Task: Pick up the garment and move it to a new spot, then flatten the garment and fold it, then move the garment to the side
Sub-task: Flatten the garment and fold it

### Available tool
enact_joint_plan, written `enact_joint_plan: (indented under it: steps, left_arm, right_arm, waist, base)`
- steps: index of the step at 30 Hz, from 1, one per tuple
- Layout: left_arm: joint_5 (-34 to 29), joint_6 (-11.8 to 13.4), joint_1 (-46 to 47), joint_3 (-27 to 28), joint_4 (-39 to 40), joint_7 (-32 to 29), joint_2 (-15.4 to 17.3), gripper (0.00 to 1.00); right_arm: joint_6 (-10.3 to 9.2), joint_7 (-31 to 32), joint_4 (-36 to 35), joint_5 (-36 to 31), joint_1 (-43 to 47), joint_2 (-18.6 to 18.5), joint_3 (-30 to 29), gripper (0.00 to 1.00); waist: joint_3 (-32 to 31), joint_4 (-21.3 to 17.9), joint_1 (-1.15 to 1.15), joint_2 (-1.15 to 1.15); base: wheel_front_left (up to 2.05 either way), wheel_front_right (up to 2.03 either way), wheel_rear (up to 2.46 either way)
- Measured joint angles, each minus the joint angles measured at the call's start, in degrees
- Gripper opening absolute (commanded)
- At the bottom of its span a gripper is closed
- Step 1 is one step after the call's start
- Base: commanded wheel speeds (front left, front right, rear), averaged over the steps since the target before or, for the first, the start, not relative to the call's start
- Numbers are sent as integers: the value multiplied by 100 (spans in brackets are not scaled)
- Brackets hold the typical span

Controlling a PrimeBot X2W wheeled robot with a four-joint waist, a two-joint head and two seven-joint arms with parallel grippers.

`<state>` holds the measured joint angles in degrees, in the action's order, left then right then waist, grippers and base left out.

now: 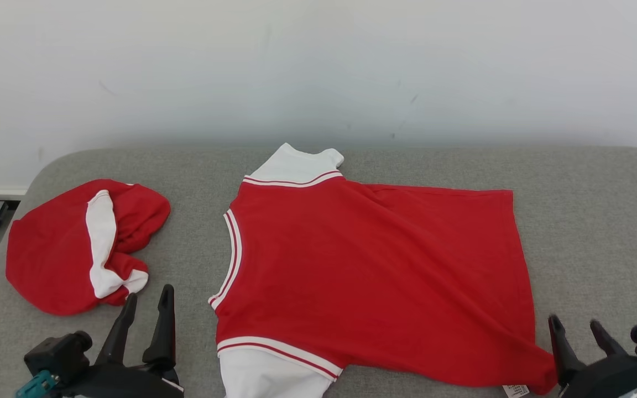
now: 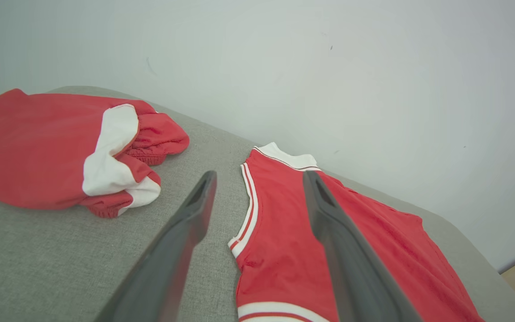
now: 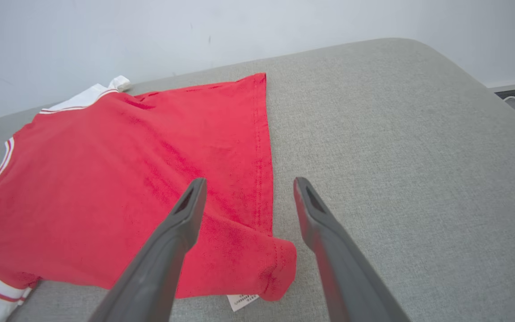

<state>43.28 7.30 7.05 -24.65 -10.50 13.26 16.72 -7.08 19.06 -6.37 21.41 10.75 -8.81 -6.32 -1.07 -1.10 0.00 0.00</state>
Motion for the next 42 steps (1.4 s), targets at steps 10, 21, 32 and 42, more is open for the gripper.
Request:
enact_joint_plan:
  steps: [10, 21, 32, 42]
  left_arm:
    - [-799, 0, -81, -90, 21, 48, 103, 100]
    - [-1018, 0, -231, 47, -183, -75, -66, 100]
    - [-1063, 0, -535, 465, -260, -587, -126, 100]
    - [-1188, 0, -573, 576, -96, -867, -231, 100]
  right_arm:
    - [1, -1114, -58, -43, -315, 363, 170, 100]
    - [2, -1978, 257, -194, -307, 433, 241, 100]
    - [2, -2269, 623, -203, -281, 480, 282, 100]
    - [2, -2463, 692, -204, -287, 493, 305, 100]
  waist:
    - [-148, -72, 0, 0]
    - [-314, -129, 0, 0]
    - [-360, -174, 0, 0]
    - [-317, -164, 0, 0]
  base:
    - [0, 0, 0]
    - [0, 0, 0]
    - [0, 0, 0]
    - [0, 0, 0]
